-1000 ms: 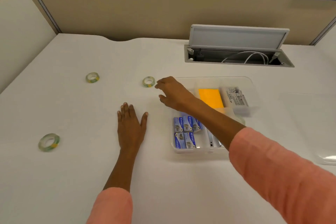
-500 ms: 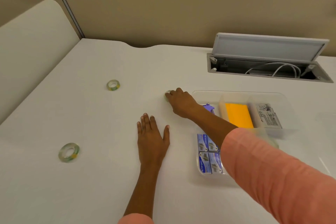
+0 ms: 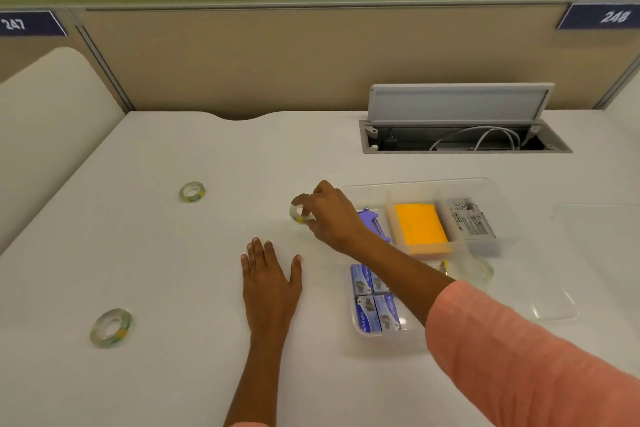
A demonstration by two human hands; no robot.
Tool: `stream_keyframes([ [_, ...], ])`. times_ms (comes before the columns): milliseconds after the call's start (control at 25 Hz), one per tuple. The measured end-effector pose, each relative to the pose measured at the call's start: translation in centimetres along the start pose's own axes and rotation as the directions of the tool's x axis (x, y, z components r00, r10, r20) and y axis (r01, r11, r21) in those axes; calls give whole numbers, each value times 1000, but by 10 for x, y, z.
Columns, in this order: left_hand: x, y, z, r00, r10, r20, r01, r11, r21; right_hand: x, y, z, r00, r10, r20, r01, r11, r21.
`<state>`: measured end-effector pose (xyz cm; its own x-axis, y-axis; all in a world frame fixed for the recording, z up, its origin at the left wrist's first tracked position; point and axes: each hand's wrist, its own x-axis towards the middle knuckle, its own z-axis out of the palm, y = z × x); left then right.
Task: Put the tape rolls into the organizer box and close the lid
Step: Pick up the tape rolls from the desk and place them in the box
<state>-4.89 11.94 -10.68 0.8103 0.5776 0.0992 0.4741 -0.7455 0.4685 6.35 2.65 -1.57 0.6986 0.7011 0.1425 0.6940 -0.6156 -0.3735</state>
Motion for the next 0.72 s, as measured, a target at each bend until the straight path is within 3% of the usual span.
stream_keyframes([
  [120,-2,0,-1,1000,-7,9,7,1000,-18,-39,9,-34,982,84,-170,-47,976,212],
  [240,-4,2,-3,999,29,-26,-29,999,-18,-98,42,-67,953,227,-200,-179,956,231],
  [520,-4,3,-2,999,28,-29,-28,999,16,-210,113,-105,810,577,-110,-565,816,117],
  [720,-7,5,-5,999,43,-25,-42,999,13,-222,121,-92,763,644,48,-645,764,-12],
])
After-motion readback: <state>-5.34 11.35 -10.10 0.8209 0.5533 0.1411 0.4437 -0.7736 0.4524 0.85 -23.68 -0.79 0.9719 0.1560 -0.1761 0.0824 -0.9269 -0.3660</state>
